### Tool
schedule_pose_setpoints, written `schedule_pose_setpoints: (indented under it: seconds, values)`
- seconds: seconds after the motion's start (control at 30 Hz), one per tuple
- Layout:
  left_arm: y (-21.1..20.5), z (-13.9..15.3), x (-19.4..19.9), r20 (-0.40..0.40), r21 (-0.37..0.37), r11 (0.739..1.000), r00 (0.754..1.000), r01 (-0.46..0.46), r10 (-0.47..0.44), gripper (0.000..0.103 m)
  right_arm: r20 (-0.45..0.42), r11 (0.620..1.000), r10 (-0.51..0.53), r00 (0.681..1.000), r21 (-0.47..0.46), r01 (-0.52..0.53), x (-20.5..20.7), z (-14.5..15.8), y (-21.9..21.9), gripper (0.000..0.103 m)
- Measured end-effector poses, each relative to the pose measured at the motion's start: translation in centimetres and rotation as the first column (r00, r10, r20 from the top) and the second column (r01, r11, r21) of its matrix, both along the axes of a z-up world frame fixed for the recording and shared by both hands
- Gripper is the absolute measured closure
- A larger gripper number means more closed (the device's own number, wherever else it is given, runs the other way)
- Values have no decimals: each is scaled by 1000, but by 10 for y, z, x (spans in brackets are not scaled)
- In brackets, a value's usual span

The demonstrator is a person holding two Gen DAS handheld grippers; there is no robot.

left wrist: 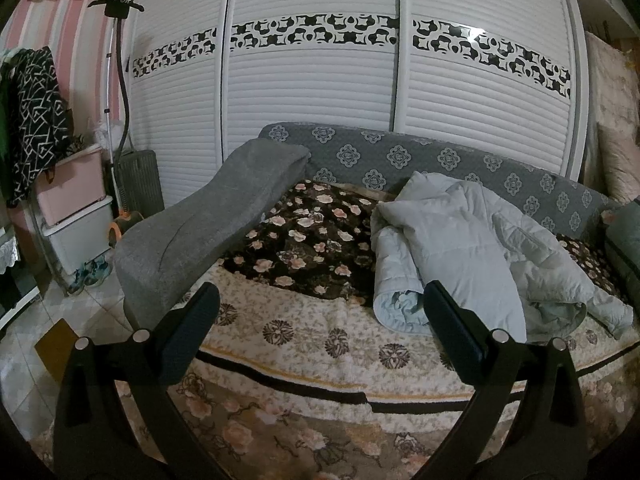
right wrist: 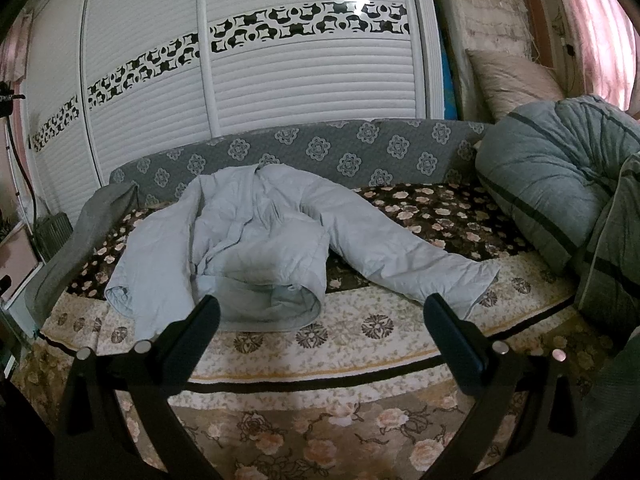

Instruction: Fold large clothes

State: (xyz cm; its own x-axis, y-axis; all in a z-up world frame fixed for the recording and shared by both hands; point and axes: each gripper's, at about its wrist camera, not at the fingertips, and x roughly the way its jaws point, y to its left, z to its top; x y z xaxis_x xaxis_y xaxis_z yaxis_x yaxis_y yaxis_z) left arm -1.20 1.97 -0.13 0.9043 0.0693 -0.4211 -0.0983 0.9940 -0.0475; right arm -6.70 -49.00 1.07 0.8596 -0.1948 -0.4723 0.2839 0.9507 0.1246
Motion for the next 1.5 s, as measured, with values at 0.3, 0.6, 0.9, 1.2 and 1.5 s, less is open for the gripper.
schedule_pose_setpoints:
  seconds: [0.3,0.6,0.9,1.2,1.5]
  values:
    - [-1,1,1,-5,3,1000,1000,0,0,3,0,1000,0,1000,1,0,0,-1,-1,2]
    - [-2,1,1,-7,3,1000,1000,-1,1,3,-1,1000,0,1000,0,0,0,-1,-1,2]
    - [-2,2,1,-9,5,1000,1000,-1,1,3,0,1000,0,1000,0,0,-1,-1,-2,2]
    - [-2,2,2,-11,6,1000,1000,-1,1,3,-5,1000,-1,1000,-3,1,0,-1,-3,2]
    - [-32,-22,48,-234,46,996,970,79,-67,3,7,1000,2,1000,2,-2,32,2,-26,2]
